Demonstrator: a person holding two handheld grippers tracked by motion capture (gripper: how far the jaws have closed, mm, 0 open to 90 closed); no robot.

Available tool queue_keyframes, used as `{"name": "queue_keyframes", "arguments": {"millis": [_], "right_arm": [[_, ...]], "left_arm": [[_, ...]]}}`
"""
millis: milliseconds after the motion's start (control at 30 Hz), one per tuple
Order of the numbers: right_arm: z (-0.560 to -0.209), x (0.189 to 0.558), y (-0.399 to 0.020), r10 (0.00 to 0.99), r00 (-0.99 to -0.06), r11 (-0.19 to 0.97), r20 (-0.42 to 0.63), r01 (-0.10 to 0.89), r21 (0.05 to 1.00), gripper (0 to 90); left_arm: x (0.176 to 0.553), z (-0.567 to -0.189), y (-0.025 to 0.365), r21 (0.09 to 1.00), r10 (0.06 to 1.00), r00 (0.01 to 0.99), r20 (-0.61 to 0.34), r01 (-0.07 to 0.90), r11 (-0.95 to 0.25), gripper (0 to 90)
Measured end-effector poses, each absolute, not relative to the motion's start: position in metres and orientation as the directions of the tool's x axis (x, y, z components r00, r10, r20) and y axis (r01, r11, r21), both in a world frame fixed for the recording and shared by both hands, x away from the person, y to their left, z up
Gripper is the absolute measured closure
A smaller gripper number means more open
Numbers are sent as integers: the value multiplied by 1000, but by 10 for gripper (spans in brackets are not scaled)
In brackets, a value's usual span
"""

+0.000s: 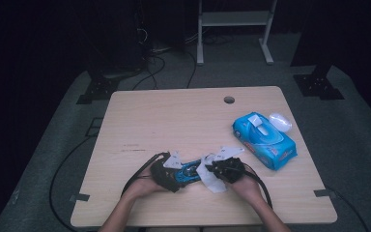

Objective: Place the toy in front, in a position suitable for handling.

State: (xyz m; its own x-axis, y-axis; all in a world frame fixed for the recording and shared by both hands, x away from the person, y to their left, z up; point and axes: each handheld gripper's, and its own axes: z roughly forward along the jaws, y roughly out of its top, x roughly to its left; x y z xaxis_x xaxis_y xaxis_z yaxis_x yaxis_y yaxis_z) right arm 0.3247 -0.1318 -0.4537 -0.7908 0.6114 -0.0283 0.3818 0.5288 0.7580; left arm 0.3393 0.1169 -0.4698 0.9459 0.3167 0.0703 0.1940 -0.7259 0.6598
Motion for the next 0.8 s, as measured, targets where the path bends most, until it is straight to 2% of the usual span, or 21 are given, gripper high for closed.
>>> {"name": "queue_keyframes", "arguments": {"millis": [100,300,400,600,800], "right_arm": [[-455,327,-141,635,-773,503,-2,411,760,854],[-452,319,-120,586,-808,551,-61,342,761,853],[-454,323,-126,591,-807,522,-12,371,768,837],[-444,325,-142,594,-804,514,-30,350,783,615],[-432,321,-143,583,-806,537,-101,290,792,548]], "left_arm": [[340,-470,117,661,314,947,67,193,-725,254],[339,-470,117,660,319,945,67,198,-725,254],[339,-470,117,660,319,945,73,194,-726,253],[340,-470,117,662,316,946,68,194,-724,253],[340,-470,117,661,314,947,69,193,-726,252]]}}
